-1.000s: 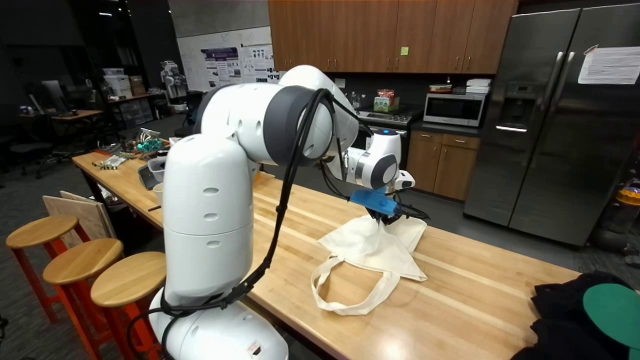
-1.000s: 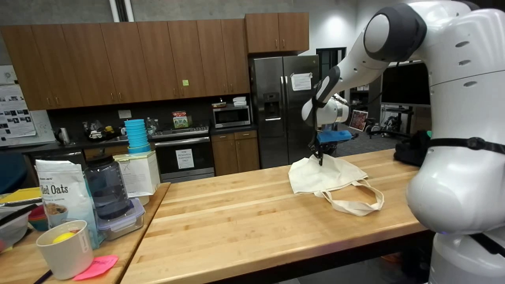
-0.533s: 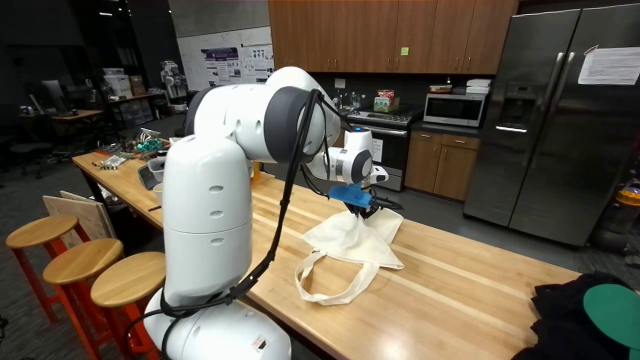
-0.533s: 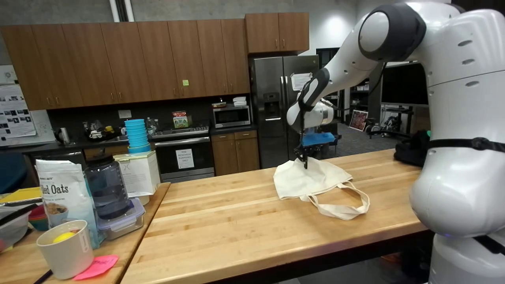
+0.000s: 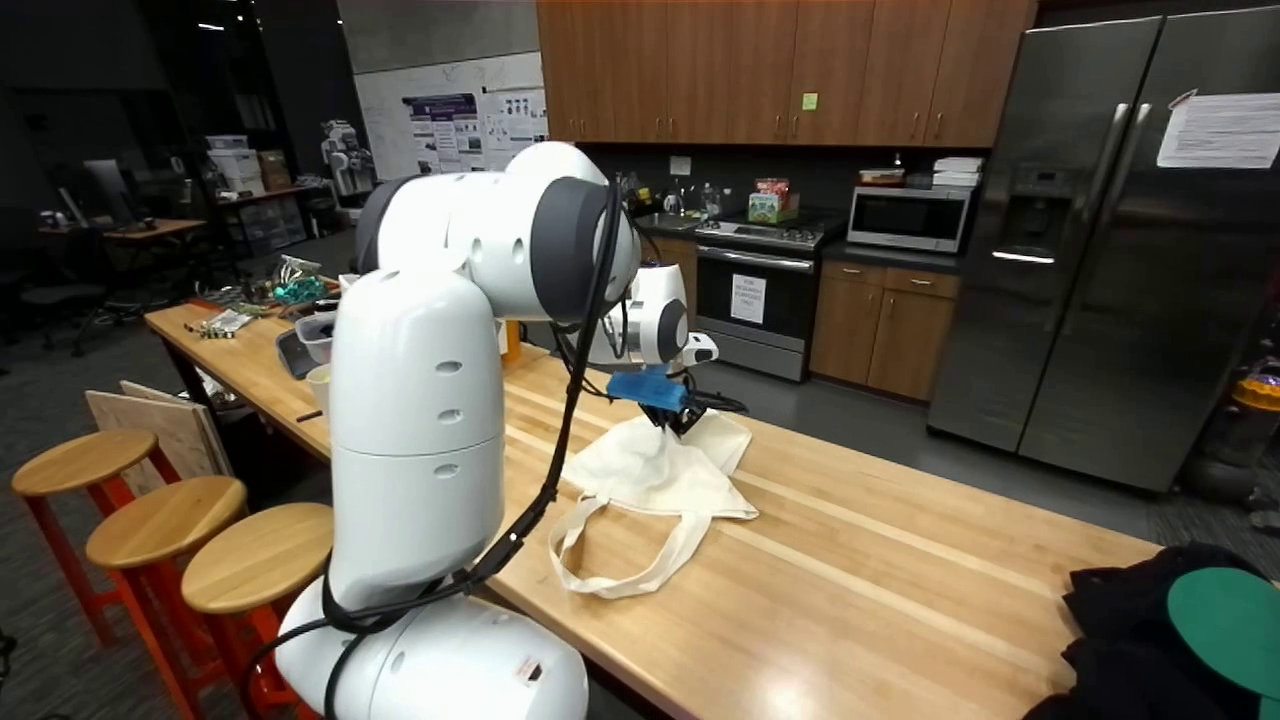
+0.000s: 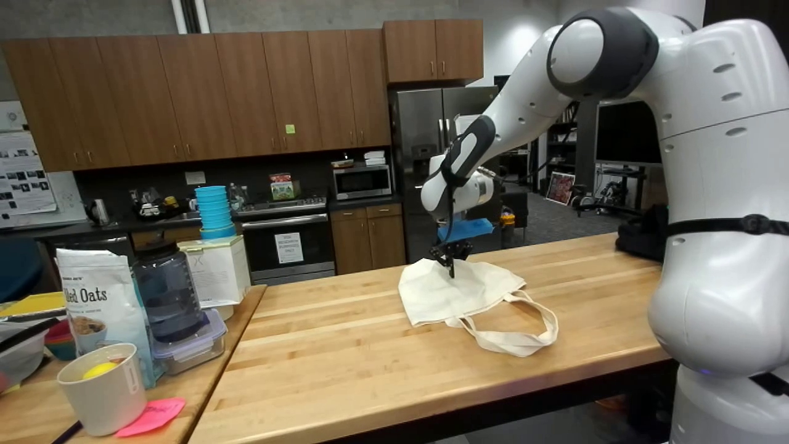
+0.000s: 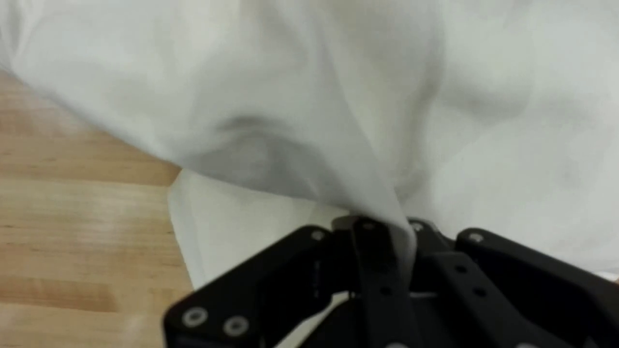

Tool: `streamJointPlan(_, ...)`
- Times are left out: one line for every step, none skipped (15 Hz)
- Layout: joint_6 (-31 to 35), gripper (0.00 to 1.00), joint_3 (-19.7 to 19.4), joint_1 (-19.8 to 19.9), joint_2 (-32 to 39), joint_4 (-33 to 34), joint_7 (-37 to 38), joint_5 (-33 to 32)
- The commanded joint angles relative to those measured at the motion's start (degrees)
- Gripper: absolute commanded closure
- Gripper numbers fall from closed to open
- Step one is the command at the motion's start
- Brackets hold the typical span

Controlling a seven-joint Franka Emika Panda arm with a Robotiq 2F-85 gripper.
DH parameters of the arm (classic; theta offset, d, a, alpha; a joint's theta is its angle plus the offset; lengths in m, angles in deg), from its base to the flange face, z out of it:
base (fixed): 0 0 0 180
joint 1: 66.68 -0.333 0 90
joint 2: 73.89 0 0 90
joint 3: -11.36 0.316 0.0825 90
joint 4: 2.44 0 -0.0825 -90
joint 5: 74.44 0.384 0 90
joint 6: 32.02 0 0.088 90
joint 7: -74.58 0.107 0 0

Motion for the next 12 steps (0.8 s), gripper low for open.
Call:
streamJointPlan(-0.63, 0.99, 0.6, -2.75, 1.16, 0.68, 5.4, -3.35)
streamJointPlan(-0.68, 0.99, 0.77, -3.6, 1.48, 0.86, 6.69, -4.08)
streamJointPlan(-0.9, 0.99, 0.99, -4.65, 1.82, 1.23, 8.21, -4.94)
streamJointPlan(-1.09, 0.99, 1.18, -5.6, 2.05, 1.5, 9.55, -5.8)
streamJointPlan(-1.31, 0.99, 1.41, -6.48, 2.23, 1.75, 10.67, -6.58)
streamJointPlan(-1.53, 0.99, 1.63, -7.5, 2.52, 2.24, 11.92, -7.49)
streamJointPlan(-1.82, 0.99, 1.89, -8.43, 2.71, 2.58, 12.98, -8.26)
streamJointPlan(-2.12, 0.99, 2.19, -9.46, 3.21, 3.26, 14.17, -9.09)
streamJointPlan(-2.37, 0.99, 2.43, -10.26, 3.51, 3.71, 14.93, -9.73)
streamJointPlan(-2.56, 0.99, 2.74, -11.16, 3.94, 4.27, 15.69, -10.25)
streamJointPlan(-3.12, 0.99, 3.15, -11.75, 4.23, 4.74, 15.74, -10.46)
streamJointPlan(-3.88, 0.99, 3.62, -12.24, 4.46, 5.12, 15.47, -10.22)
